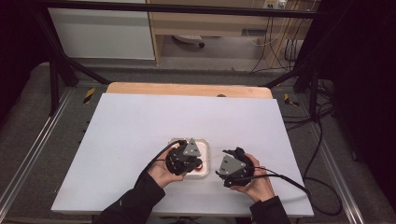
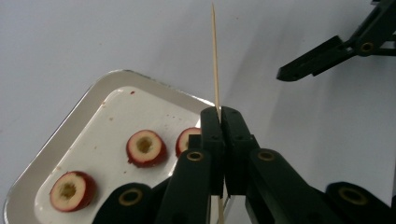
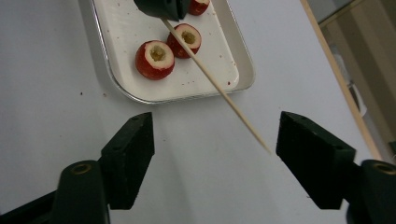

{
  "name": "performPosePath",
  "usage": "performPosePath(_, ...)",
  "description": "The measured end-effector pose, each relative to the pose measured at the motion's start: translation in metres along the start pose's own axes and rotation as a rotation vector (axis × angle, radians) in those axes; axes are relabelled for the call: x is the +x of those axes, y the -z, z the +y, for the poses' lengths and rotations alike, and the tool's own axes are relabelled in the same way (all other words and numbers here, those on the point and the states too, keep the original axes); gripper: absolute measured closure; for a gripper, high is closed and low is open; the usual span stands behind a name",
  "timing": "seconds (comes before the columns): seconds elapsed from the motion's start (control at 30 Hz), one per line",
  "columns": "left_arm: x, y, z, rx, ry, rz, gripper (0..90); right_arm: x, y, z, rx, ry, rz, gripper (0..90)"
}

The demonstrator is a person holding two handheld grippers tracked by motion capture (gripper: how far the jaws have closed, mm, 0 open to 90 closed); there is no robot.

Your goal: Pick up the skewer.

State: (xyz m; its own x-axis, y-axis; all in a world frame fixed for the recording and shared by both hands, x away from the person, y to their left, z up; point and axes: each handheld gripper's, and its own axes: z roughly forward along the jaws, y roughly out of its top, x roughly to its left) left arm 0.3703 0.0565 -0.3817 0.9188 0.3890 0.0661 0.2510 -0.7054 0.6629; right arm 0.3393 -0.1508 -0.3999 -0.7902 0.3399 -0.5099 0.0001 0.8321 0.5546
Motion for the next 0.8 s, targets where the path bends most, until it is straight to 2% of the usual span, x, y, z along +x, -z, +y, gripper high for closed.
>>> performPosePath(0.07, -0.003, -0.003, 0.004, 0.005, -0.012, -0.009, 88.4, 0.000, 0.000, 0.000, -0.004, 0.072, -0.007, 34.2)
performPosePath(0.2, -0.007, -0.010, 0.010, 0.016, -0.024, -0.024, 88.3, 0.001, -0.002, -0.002, 0.006, 0.173, -0.004, 43.4)
performPosePath(0.43, -0.014, -0.017, 0.018, 0.042, -0.050, -0.047, 88.3, 0.005, -0.005, -0.004, 0.029, 0.308, 0.007, 57.0)
performPosePath(0.47, -0.015, -0.018, 0.018, 0.045, -0.053, -0.049, 88.3, 0.006, -0.006, -0.005, 0.036, 0.344, 0.008, 61.0)
performPosePath(0.5, -0.015, -0.018, 0.019, 0.051, -0.058, -0.053, 88.3, 0.006, -0.006, -0.005, 0.036, 0.344, 0.008, 61.0)
performPosePath(0.6, -0.016, -0.021, 0.021, 0.057, -0.064, -0.060, 88.3, 0.007, -0.006, -0.005, 0.040, 0.392, 0.016, 66.7)
performPosePath(0.63, -0.017, -0.021, 0.021, 0.058, -0.065, -0.062, 88.4, 0.008, -0.006, -0.005, 0.042, 0.433, 0.012, 70.6)
performPosePath(0.8, -0.019, -0.023, 0.021, 0.064, -0.071, -0.071, 88.3, 0.009, -0.006, -0.007, 0.050, 0.472, 0.022, 77.8)
